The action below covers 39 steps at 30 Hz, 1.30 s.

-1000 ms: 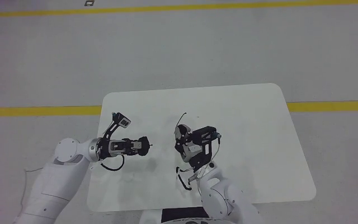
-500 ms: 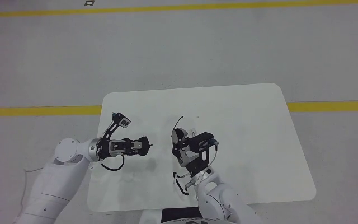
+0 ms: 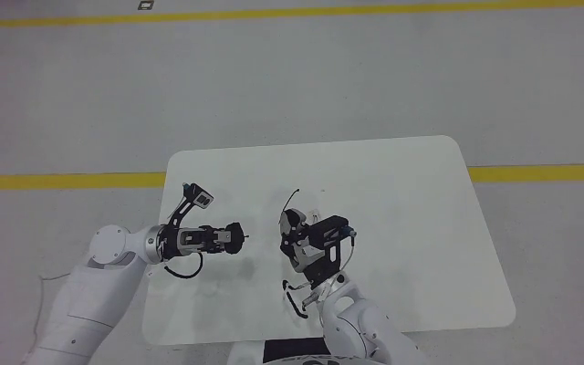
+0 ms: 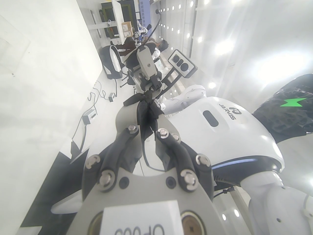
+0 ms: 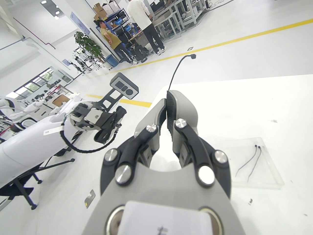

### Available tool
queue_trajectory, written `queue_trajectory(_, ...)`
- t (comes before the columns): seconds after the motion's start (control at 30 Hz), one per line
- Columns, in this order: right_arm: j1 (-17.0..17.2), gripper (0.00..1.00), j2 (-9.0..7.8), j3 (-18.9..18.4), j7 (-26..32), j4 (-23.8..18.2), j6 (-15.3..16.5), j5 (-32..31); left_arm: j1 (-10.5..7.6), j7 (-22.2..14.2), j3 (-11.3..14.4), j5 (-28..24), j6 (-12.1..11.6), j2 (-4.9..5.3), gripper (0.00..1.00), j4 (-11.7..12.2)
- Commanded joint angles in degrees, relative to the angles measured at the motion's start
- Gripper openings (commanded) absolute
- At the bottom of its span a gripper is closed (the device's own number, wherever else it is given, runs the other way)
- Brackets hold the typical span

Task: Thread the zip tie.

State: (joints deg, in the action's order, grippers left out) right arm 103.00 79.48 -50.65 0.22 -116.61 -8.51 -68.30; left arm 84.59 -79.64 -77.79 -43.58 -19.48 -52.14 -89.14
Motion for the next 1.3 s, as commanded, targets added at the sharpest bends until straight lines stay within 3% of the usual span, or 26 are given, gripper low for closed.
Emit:
queue_trajectory(0.0, -0.3, 0.00, -0.04, -0.3, 0.0, 0.2, 0.1, 0.1, 0.00, 0.0, 0.0, 0.0, 0.0, 0.00, 0.00, 0.0)
queue_trajectory(0.47, -2.6, 0.00, -1.80, 2.7, -3.5, 0.0, 0.2, 0.4, 0.00, 0.0, 0.0, 0.0, 0.0, 0.00, 0.00, 0.0)
queue_trajectory(0.87, -2.6, 0.00, -3.51, 3.8, -3.3, 0.6, 3.7, 0.1, 0.00, 0.0, 0.0, 0.0, 0.0, 0.00, 0.00, 0.0)
queue_trajectory(1.27, -2.9, 0.00, -3.45, 3.7, -3.5, 0.8, 3.8, 0.6, 0.00, 0.0, 0.0, 0.0, 0.0, 0.00, 0.00, 0.0)
